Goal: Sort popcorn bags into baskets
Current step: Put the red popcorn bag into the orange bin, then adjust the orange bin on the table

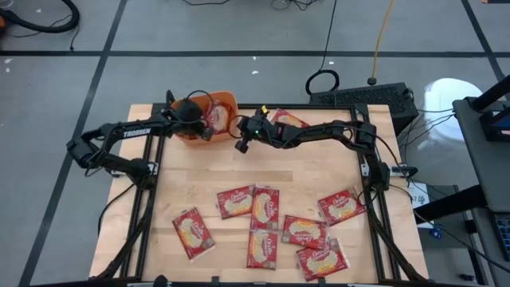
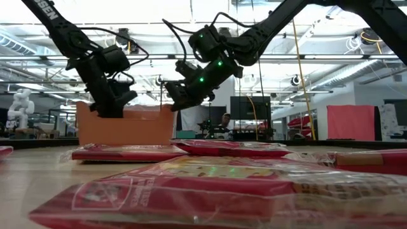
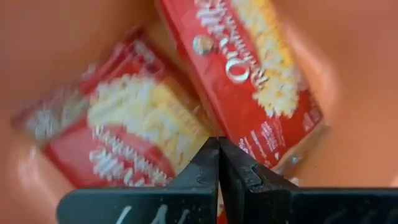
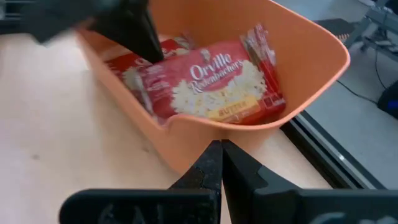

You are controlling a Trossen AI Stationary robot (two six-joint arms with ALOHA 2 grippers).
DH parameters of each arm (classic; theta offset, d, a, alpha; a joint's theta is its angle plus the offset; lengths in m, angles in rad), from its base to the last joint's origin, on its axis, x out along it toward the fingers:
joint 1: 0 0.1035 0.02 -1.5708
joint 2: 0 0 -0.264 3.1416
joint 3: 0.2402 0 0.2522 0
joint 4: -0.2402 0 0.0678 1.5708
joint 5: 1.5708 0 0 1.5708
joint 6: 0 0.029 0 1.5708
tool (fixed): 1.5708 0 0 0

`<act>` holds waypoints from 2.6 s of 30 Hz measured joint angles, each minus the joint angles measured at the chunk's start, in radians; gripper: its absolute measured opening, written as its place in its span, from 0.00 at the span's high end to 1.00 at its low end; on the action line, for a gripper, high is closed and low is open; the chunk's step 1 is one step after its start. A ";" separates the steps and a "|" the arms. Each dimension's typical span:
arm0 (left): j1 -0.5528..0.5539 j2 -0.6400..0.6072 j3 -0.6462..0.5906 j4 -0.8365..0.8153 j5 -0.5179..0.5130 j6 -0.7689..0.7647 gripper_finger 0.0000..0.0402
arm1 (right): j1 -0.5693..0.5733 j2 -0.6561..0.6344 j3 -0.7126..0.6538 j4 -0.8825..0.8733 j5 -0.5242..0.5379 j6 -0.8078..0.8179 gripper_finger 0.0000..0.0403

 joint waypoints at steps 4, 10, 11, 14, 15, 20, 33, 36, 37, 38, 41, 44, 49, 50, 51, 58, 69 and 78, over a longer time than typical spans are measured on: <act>-0.004 0.000 0.000 0.061 0.055 0.038 0.97 | 0.004 0.000 0.000 0.003 0.001 0.001 1.00; -0.003 0.000 0.000 0.173 0.096 0.053 0.99 | 0.011 0.000 0.000 0.005 0.001 0.003 1.00; -0.001 0.001 0.000 0.195 0.097 0.057 0.99 | 0.011 0.000 0.000 0.006 0.000 0.006 1.00; 0.006 0.000 0.001 0.194 0.106 0.048 0.98 | 0.011 0.000 0.000 0.010 0.001 0.010 1.00; 0.012 -0.004 0.003 0.181 0.106 0.048 0.98 | 0.011 0.000 0.000 0.009 0.001 0.010 1.00; 0.017 -0.053 0.059 0.098 0.106 0.074 0.99 | 0.016 0.000 -0.007 0.007 0.001 0.010 1.00; -0.148 -0.140 0.155 -0.384 -0.099 0.128 0.98 | 0.016 -0.006 -0.042 0.003 0.007 0.003 1.00; -0.189 -0.140 0.156 -0.458 -0.243 0.051 0.98 | -0.011 -0.003 -0.042 0.008 0.030 0.034 1.00; -0.199 -0.140 0.156 -0.481 -0.276 0.029 0.98 | -0.018 -0.002 -0.042 0.007 0.029 0.047 1.00; -0.206 -0.140 0.156 -0.500 -0.303 0.011 0.99 | -0.023 -0.001 -0.042 0.002 0.030 0.054 1.00; -0.207 -0.131 0.156 -0.538 -0.381 -0.016 0.99 | -0.025 0.000 -0.043 0.014 0.028 0.059 1.00; -0.202 -0.125 0.156 -0.581 -0.448 -0.055 0.98 | -0.020 0.000 -0.042 0.051 0.028 0.058 1.00; -0.184 -0.126 0.156 -0.678 -0.563 -0.138 0.98 | -0.022 0.000 -0.042 0.092 0.030 0.092 0.99; -0.180 -0.125 0.156 -0.693 -0.584 -0.152 0.98 | -0.022 0.000 -0.042 0.094 0.030 0.097 0.98; -0.176 -0.125 0.156 -0.708 -0.604 -0.164 0.98 | -0.022 0.000 -0.042 0.097 0.031 0.100 0.97; -0.152 -0.126 0.156 -0.703 -0.717 -0.169 0.98 | -0.028 0.000 -0.042 0.102 0.034 0.112 0.88; -0.223 -0.242 0.155 -0.559 -0.727 -0.092 0.98 | -0.058 0.059 -0.041 0.215 -0.125 0.133 0.97; -0.385 -0.431 0.156 -0.416 -0.724 -0.038 0.98 | -0.047 0.100 -0.042 0.367 -0.158 0.138 1.00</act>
